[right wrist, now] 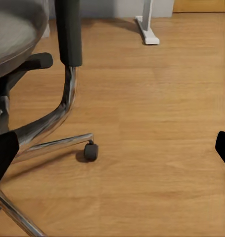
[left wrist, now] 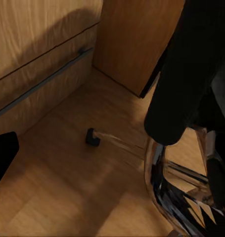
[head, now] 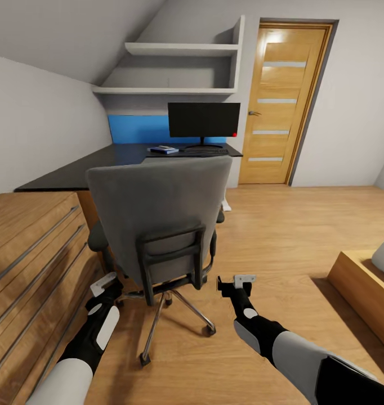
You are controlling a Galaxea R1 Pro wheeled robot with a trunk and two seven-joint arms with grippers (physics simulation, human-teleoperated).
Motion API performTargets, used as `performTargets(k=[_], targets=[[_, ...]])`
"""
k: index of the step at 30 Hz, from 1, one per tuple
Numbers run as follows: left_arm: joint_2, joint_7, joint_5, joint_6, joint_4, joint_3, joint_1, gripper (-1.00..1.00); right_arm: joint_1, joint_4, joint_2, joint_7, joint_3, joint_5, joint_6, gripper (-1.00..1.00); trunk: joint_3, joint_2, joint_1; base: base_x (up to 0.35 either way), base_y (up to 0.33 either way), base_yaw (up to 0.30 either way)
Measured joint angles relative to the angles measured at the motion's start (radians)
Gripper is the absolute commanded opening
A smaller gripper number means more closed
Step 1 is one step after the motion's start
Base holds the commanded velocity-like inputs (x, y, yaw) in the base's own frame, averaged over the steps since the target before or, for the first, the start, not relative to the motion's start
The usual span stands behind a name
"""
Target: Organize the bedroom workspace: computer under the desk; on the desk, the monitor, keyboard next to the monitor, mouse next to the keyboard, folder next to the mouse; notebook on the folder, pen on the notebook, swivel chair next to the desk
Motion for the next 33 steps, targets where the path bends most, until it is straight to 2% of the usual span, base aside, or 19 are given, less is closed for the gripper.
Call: performTargets(k=[4, 8, 33], targets=[[-0.001, 0.071, 0.001, -0.002, 0.0, 0.028, 0.0, 1.0, 0.0, 0.0, -0.008, 0.0, -0.019, 0.0, -0.003, 1.0, 0.0, 0.0, 0.0, 0.026, -0.001, 0.0], [-0.001, 0.098, 0.001, -0.002, 0.0, 0.043, 0.0, 1.0, 0.0, 0.0, -0.01, 0.0, -0.023, 0.0, -0.007, 1.0, 0.0, 0.0, 0.0, 0.006, 0.0, 0.0], [0.0, 0.121, -0.001, -0.004, -0.002, 0.055, 0.0, 1.0, 0.0, -0.001, -0.009, 0.0, -0.023, 0.0, -0.01, 1.0, 0.0, 0.0, 0.0, 0.0, 0.0, 0.0]])
